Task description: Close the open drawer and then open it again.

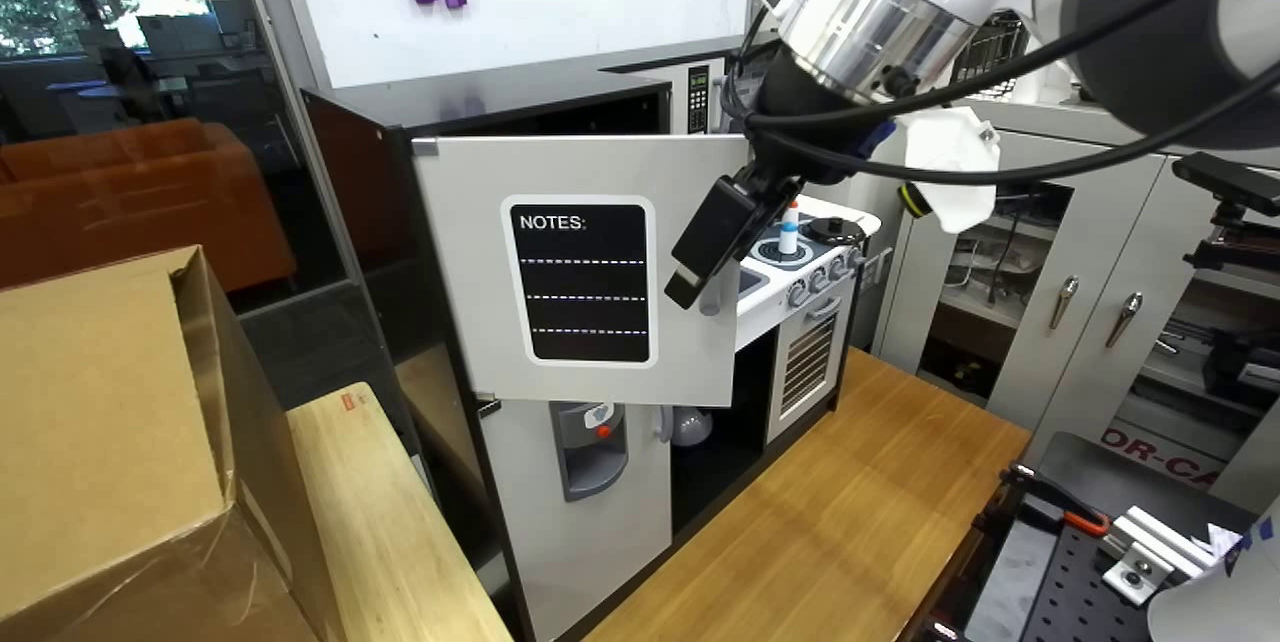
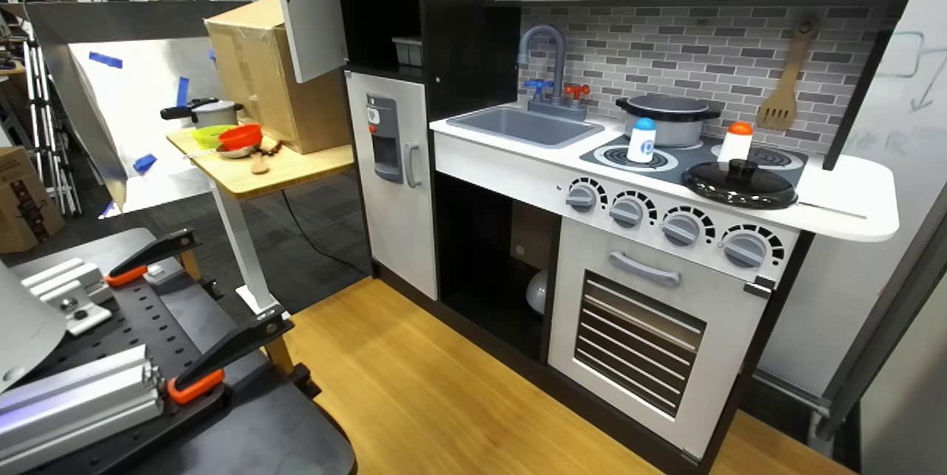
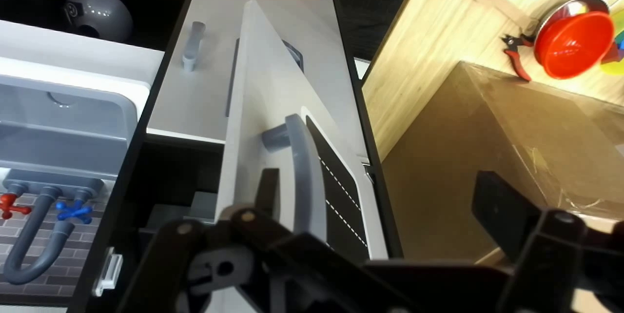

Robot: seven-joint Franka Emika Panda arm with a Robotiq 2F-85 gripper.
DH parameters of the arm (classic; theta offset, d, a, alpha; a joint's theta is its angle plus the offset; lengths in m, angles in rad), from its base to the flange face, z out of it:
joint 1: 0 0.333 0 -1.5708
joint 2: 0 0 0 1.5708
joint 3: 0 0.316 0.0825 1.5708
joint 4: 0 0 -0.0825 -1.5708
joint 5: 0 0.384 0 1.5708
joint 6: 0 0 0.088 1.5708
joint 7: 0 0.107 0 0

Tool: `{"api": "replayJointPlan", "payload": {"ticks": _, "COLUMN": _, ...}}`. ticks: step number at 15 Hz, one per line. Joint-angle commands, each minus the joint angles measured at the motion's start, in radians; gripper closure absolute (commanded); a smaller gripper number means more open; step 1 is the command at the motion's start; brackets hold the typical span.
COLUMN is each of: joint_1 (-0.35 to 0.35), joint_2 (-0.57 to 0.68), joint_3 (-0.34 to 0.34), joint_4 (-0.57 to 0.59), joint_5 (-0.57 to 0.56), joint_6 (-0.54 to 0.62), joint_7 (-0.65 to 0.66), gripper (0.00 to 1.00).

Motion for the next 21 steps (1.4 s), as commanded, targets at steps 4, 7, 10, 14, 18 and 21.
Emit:
{"api": "replayJointPlan", "payload": {"ticks": 4, "joint_1": 0.006, "joint_2": 0.044, "joint_3": -0.017, "joint_4": 0.033, "joint_5": -0.002, "joint_6": -0.033, "joint_7": 0.0, "gripper": 0.0}}
{"api": "replayJointPlan", "payload": {"ticks": 7, "joint_1": 0.011, "joint_2": 0.054, "joint_3": -0.024, "joint_4": 0.035, "joint_5": 0.006, "joint_6": -0.06, "joint_7": -0.001, "gripper": 0.0}}
{"api": "replayJointPlan", "payload": {"ticks": 10, "joint_1": 0.006, "joint_2": 0.059, "joint_3": -0.025, "joint_4": 0.041, "joint_5": 0.003, "joint_6": -0.078, "joint_7": 0.005, "gripper": 0.0}}
{"api": "replayJointPlan", "payload": {"ticks": 14, "joint_1": 0.003, "joint_2": 0.061, "joint_3": -0.025, "joint_4": 0.054, "joint_5": -0.001, "joint_6": -0.071, "joint_7": 0.003, "gripper": 0.0}}
{"api": "replayJointPlan", "payload": {"ticks": 18, "joint_1": 0.003, "joint_2": 0.063, "joint_3": -0.022, "joint_4": 0.056, "joint_5": -0.009, "joint_6": -0.046, "joint_7": -0.006, "gripper": 0.0}}
{"api": "replayJointPlan", "payload": {"ticks": 21, "joint_1": 0.004, "joint_2": 0.07, "joint_3": -0.021, "joint_4": 0.059, "joint_5": -0.007, "joint_6": -0.048, "joint_7": -0.005, "gripper": 0.0}}
